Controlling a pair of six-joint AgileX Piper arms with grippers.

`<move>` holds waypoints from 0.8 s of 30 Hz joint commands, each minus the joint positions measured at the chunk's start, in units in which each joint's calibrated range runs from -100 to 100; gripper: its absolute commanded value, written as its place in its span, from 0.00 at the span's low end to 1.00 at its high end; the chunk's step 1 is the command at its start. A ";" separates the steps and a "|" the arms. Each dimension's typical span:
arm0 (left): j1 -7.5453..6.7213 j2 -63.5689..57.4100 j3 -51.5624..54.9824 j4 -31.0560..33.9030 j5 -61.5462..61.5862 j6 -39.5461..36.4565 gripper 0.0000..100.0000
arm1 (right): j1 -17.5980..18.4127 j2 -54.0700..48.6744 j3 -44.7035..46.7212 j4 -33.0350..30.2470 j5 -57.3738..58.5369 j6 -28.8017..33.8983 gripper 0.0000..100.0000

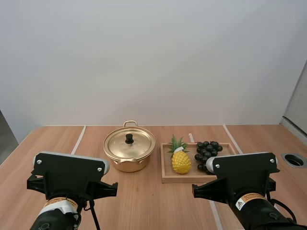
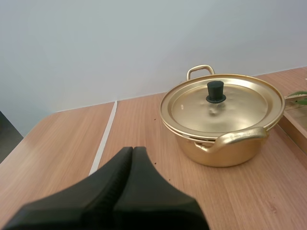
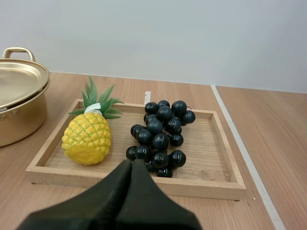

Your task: Open the pot, put the pineapple inside, and close it

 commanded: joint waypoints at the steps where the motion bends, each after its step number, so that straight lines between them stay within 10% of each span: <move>1: 0.06 -0.38 0.13 0.06 0.00 0.06 0.00 | 0.11 -0.20 0.00 0.46 -1.45 -0.45 0.00; 8: 0.06 -0.38 0.13 0.06 0.00 -0.13 0.04 | 0.11 -0.20 0.00 1.11 -1.60 -0.45 0.00; 14: 0.06 -0.38 0.13 0.06 0.00 -0.13 0.47 | 0.11 -0.20 0.00 -0.35 -1.59 0.27 0.02; 18: 0.06 -0.38 0.13 0.06 0.00 -0.13 1.00 | 0.11 -0.20 0.00 -0.35 -1.59 0.48 0.40; 22: 0.06 -0.38 0.13 0.06 -0.85 -2.31 1.00 | 0.11 -0.20 0.00 -0.35 -1.59 1.35 1.00; 24: 0.06 -0.38 0.13 0.06 -1.52 -2.74 1.00 | -0.12 -0.20 0.00 -1.40 -1.59 1.24 1.00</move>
